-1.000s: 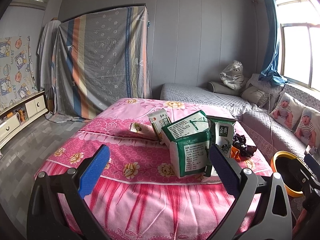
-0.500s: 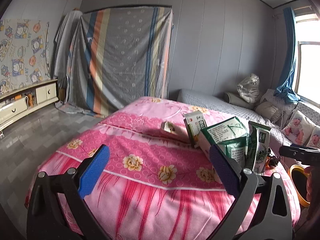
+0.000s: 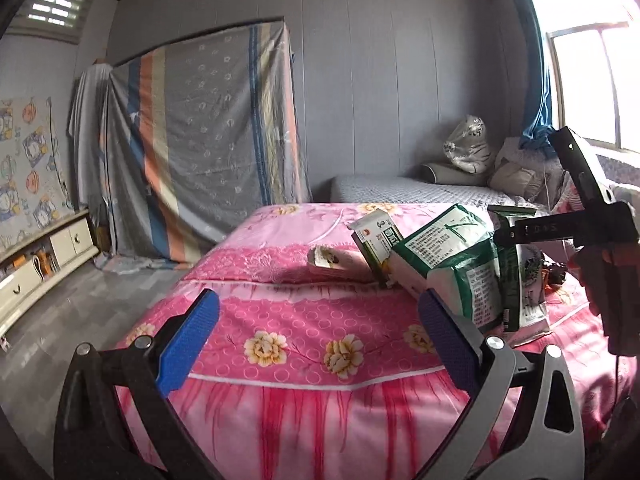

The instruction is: Collect trash

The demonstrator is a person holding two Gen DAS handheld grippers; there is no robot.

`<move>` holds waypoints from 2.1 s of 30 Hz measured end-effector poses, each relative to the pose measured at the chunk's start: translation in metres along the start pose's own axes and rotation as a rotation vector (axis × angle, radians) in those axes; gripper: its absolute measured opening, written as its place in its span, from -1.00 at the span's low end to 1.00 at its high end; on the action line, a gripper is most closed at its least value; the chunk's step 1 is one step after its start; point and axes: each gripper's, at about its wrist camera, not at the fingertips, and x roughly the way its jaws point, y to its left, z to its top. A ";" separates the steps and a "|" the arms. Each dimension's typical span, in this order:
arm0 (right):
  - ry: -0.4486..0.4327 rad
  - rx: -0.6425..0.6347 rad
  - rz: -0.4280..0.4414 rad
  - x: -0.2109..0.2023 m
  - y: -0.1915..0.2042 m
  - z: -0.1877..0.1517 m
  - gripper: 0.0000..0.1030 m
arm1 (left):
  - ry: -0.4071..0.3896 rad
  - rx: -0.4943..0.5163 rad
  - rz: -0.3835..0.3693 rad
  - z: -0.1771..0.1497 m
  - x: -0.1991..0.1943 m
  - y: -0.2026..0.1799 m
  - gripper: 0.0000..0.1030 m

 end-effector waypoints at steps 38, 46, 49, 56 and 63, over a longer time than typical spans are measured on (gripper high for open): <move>-0.139 0.210 0.547 -0.139 -0.095 -0.034 0.22 | 0.481 0.068 -0.827 -0.001 0.174 -0.086 0.76; -0.137 0.223 0.563 -0.145 -0.096 -0.041 0.22 | 0.509 0.100 -0.828 0.000 0.172 -0.101 -0.31; -0.136 0.229 0.561 -0.150 -0.099 -0.043 0.22 | 0.478 0.084 -0.812 0.006 0.158 -0.088 -0.53; -0.172 0.259 0.535 -0.165 -0.113 -0.049 0.22 | 0.352 0.035 -0.767 0.022 0.111 -0.054 -0.60; -0.200 0.298 0.470 -0.180 -0.132 -0.058 0.22 | 0.214 -0.061 -0.716 0.048 0.069 -0.041 -0.60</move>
